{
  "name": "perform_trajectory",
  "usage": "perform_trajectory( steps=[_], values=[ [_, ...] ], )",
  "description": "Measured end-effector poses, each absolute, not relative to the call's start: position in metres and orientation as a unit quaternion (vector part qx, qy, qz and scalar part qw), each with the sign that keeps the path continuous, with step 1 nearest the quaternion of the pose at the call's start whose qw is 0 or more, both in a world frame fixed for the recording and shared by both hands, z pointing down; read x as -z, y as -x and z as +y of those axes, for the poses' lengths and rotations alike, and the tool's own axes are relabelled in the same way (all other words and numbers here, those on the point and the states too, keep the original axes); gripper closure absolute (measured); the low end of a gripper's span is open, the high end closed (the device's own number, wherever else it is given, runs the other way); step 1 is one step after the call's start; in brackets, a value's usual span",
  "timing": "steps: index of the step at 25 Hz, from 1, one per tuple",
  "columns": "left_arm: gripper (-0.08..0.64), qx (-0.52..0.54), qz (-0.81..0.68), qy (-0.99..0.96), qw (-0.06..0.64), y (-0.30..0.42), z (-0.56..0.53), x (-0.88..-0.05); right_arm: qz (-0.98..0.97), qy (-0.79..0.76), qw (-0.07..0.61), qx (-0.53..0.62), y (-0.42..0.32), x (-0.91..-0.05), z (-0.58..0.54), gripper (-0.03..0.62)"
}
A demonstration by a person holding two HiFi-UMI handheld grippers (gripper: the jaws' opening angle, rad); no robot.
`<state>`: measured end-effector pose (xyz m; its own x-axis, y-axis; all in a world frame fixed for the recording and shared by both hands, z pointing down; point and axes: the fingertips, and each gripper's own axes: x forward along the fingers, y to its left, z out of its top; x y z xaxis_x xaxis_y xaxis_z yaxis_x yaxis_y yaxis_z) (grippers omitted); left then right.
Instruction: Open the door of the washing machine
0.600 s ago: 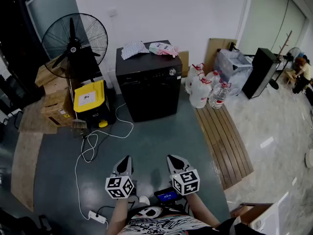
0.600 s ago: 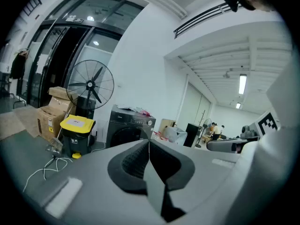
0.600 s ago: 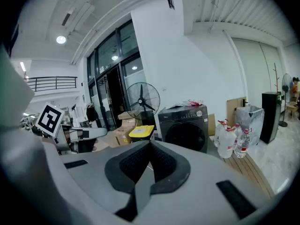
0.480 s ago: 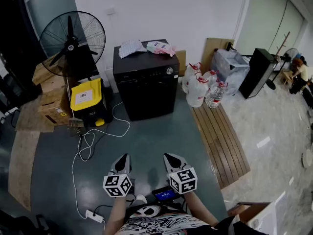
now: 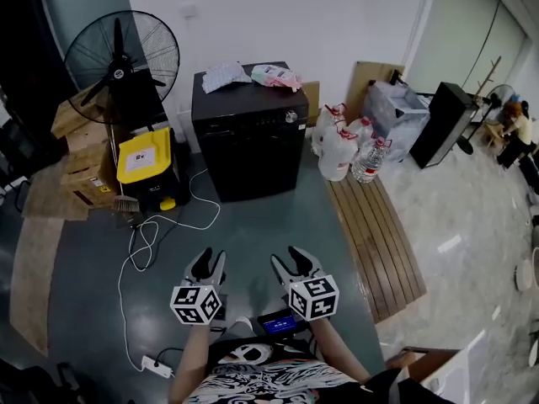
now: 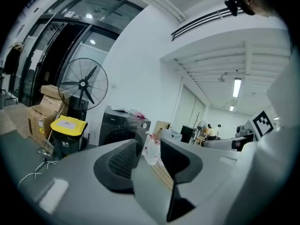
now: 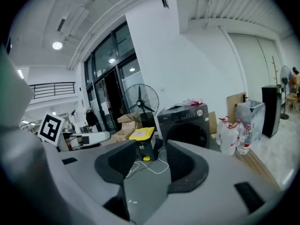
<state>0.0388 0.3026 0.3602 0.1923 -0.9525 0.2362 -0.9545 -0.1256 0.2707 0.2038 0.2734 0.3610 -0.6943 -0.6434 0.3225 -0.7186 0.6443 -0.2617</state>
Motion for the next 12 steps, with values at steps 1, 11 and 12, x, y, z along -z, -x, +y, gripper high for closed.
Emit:
perform_trajectory(
  steps=[1,11,12],
  values=[
    [0.408,-0.002,-0.637,-0.749,0.182,-0.035,0.297,-0.361,-0.9,-0.38,0.101,-0.189,-0.202,-0.362,0.267,0.398],
    [0.41,-0.022,-0.629,-0.755,0.181,0.041,0.164,-0.403,-0.89,-0.392,0.138,-0.189,-0.136,-0.396,0.152,0.39],
    [0.41,-0.023,-0.624,-0.759,0.186,0.054,0.142,-0.412,-0.886,-0.397,0.144,-0.191,-0.124,-0.403,0.132,0.395]
  ],
)
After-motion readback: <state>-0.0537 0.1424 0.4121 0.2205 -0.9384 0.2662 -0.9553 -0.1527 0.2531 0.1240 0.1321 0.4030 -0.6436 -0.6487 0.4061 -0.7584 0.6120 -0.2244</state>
